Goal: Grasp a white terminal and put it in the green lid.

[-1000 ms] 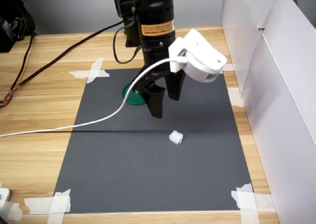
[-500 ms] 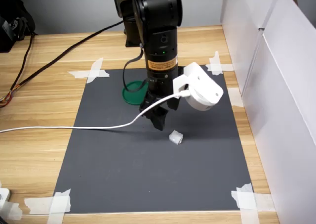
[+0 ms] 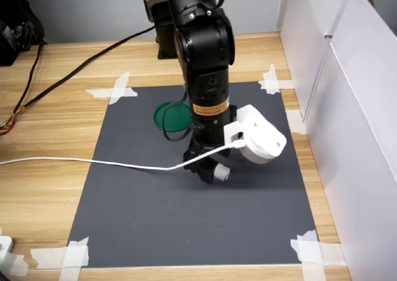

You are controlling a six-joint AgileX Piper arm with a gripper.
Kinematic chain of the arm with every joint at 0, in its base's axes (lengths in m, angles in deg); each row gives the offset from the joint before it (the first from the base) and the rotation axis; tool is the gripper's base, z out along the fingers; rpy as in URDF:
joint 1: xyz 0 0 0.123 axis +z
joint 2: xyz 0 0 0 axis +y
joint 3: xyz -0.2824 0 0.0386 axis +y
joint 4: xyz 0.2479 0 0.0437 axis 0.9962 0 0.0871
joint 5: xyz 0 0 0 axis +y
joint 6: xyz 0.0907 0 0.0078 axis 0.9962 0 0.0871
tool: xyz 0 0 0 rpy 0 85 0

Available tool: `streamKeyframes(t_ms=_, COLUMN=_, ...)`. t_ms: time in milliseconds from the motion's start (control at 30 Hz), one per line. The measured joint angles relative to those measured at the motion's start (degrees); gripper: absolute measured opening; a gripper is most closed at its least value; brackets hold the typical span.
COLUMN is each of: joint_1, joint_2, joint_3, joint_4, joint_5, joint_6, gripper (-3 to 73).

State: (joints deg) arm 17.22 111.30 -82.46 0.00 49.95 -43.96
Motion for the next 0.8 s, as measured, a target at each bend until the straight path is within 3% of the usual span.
streamKeyframes(t_ms=533, joint_1=0.0, joint_2=3.1, joint_3=-0.5, joint_4=0.9, joint_5=1.1, joint_6=-0.3, gripper=67.3)
streamKeyframes(t_ms=667, joint_1=0.0, joint_2=3.1, joint_3=-0.5, joint_4=0.9, joint_5=1.0, joint_6=-0.7, gripper=57.5)
streamKeyframes(t_ms=800, joint_1=0.0, joint_2=3.1, joint_3=-0.5, joint_4=0.8, joint_5=0.4, joint_6=-0.6, gripper=38.0)
